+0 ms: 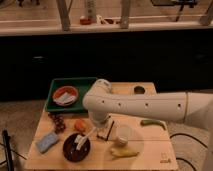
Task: Wipe purple bowl with brush
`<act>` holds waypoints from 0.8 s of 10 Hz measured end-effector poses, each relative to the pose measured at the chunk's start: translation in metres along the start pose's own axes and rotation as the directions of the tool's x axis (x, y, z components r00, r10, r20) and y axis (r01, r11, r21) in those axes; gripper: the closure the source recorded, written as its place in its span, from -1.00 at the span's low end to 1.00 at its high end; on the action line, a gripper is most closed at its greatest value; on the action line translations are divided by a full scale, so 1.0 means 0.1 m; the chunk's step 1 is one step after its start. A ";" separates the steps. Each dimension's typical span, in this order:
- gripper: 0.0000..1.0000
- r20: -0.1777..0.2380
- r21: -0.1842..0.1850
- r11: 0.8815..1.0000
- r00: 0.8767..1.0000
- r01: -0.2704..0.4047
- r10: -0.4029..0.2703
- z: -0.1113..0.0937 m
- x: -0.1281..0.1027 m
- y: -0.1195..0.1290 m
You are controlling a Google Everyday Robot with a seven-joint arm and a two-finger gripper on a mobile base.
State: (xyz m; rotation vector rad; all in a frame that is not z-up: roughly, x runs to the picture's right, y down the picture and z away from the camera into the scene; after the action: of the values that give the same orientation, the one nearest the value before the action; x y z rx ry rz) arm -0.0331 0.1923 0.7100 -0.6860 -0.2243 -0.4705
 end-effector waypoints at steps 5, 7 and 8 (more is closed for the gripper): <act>1.00 0.031 0.005 0.994 0.994 0.109 -0.109 0.03 -0.41 -0.25; 1.00 0.054 0.007 0.989 0.987 0.149 -0.149 0.02 -0.59 -0.09; 1.00 0.057 0.003 0.988 0.986 0.157 -0.157 0.02 -0.64 0.00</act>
State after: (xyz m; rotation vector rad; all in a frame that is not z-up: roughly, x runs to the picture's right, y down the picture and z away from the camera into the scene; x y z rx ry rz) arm -0.0887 0.2154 0.6891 -0.6868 -0.3334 -0.6021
